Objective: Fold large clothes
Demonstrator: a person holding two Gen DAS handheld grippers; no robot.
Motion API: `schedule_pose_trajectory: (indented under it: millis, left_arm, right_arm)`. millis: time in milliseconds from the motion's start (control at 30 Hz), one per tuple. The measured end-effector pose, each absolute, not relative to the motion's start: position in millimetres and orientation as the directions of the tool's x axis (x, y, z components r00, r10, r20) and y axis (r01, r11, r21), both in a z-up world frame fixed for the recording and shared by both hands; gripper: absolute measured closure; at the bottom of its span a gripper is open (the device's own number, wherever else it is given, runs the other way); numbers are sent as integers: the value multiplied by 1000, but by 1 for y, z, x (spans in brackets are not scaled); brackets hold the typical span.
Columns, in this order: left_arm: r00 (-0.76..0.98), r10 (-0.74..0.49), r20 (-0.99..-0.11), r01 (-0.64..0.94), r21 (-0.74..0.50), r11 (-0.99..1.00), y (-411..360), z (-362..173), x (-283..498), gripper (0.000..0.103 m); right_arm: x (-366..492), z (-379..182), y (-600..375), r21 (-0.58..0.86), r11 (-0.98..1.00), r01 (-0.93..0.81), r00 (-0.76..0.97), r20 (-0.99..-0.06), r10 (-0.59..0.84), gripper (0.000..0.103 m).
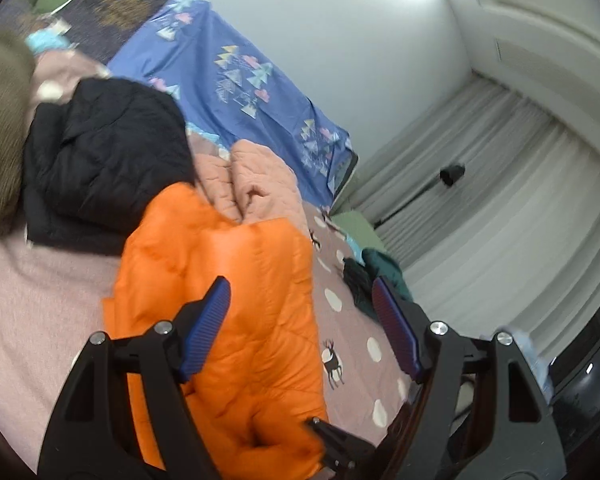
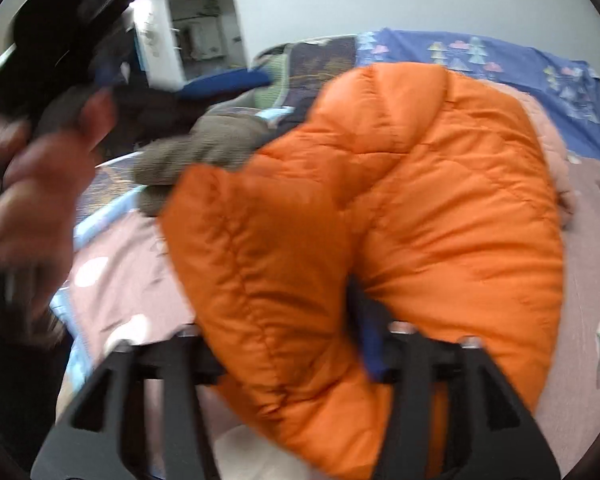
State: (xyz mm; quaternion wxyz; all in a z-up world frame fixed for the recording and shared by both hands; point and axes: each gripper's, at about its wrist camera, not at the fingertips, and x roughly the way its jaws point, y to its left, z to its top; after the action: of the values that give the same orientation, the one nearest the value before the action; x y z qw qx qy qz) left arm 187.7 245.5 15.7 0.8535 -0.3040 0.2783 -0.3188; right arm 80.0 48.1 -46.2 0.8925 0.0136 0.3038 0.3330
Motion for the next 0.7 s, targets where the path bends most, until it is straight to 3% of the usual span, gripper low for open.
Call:
schedule_pose_trajectory:
  millis: [67, 300, 333, 433, 467, 500, 633, 700]
  left_arm:
    - [639, -707, -302, 406, -648, 644, 233, 36, 188, 29]
    - [619, -686, -383, 426, -570, 703, 182, 70, 204, 31]
    - [614, -676, -409, 420, -556, 717, 172, 69, 209, 34]
    - [569, -665, -484, 387, -555, 736, 146, 53, 228, 58]
    - [549, -654, -520, 369, -551, 748, 137, 42, 234, 74]
    - [545, -628, -556, 355, -525, 773, 130, 35, 242, 83]
    - [549, -507, -665, 261, -440, 859, 128, -4, 269, 86]
    - [543, -485, -685, 226, -437, 871, 139, -24, 277, 87]
  right_arm:
    - [65, -46, 46, 276, 730, -625, 558, -496, 665, 26]
    - [65, -58, 10, 574, 550, -606, 418, -359, 835, 31]
    - [65, -60, 6, 605, 526, -598, 405, -338, 849, 32]
    - [66, -65, -3, 689, 453, -565, 373, -276, 886, 35]
    - [67, -69, -7, 726, 419, -546, 357, -251, 900, 37]
    - [65, -72, -10, 749, 396, -531, 345, -236, 908, 42]
    - [57, -90, -33, 829, 327, -454, 295, -207, 933, 64]
    - [52, -88, -46, 814, 370, -447, 325, -237, 915, 68]
